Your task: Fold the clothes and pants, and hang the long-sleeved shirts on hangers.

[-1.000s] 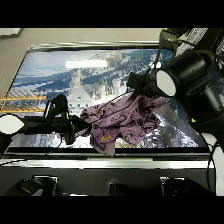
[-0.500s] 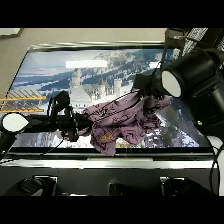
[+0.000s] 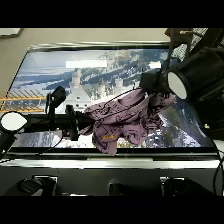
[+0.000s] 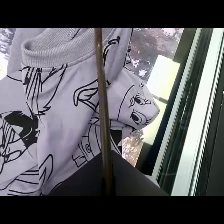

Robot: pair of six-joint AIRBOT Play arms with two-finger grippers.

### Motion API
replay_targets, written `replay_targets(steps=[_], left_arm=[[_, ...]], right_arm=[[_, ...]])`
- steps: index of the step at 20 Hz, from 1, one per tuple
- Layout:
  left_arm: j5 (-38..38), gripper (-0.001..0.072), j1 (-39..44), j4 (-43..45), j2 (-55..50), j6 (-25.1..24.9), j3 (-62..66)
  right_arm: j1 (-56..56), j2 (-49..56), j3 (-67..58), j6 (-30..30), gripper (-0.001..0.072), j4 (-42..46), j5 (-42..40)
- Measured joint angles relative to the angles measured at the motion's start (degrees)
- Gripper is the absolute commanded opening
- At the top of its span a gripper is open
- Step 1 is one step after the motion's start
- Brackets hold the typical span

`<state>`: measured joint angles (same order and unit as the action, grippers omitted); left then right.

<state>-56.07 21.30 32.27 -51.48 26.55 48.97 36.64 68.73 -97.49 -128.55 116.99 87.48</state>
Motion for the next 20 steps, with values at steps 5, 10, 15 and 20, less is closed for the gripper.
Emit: replay_targets(steps=[5,10,15,20], left_arm=[[0.04,0.0018,0.0,-2.03,-0.92,0.04,0.0],[0.07,0.0019,0.83,-4.42,-2.1,-0.24,0.0],[0.17,0.0019,1.88,-6.1,-3.37,-0.5,0.0],[0.22,0.0019,2.38,-7.61,-4.55,-0.66,0.0]], right_arm=[[0.0,-0.13,0.07,3.58,0.0027,-0.24,-2.58],[0.0,-0.13,2.56,4.74,0.0026,-1.57,-5.73],[-0.04,-0.13,3.89,4.85,0.0026,-2.86,-10.12],[-0.04,-0.2,4.15,4.85,0.0027,-3.82,-11.58]])
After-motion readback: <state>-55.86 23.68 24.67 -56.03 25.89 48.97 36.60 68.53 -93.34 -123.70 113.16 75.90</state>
